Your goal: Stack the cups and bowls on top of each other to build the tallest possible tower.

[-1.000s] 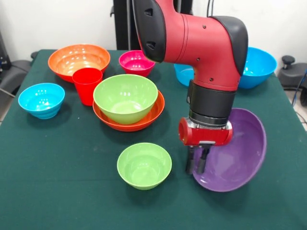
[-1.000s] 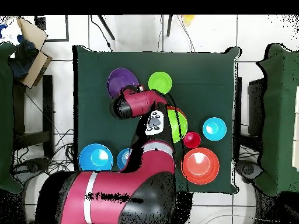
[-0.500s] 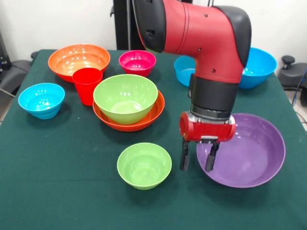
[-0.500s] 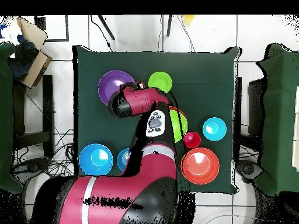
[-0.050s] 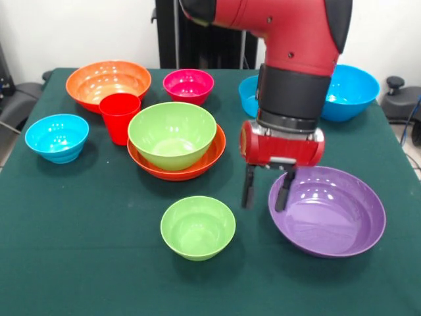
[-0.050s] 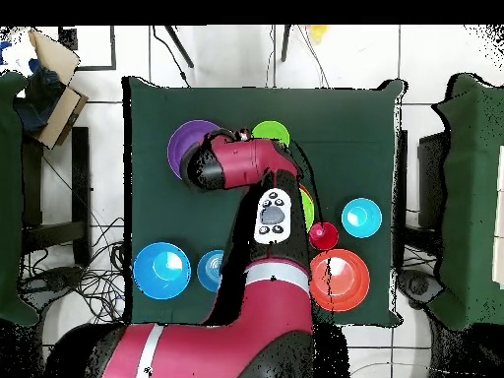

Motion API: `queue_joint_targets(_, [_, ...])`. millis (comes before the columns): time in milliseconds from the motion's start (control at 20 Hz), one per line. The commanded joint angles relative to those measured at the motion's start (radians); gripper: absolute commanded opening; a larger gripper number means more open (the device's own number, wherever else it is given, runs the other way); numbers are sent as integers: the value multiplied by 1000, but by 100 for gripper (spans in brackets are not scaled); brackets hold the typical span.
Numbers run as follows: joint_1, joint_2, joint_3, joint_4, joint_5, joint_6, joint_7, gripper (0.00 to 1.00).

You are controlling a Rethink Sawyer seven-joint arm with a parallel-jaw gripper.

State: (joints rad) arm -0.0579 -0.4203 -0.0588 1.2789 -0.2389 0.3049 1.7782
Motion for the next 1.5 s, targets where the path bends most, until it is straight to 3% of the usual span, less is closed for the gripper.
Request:
queue_joint_targets(50, [-2,-29,100,59,12,130,26,0])
queue_joint_targets(250, [23,5,66,-2,-9,71,56,0])
queue_joint_targets(500, [18,15,79,-10,-22,74,26,0])
queue_joint_targets(550, [18,16,81,-10,-23,81,21,100])
queue_joint_targets(1300, [21,107,81,-36,-55,-76,45,100])
queue_joint_targets(1500, [27,123,83,-53,-53,-36,22,100])
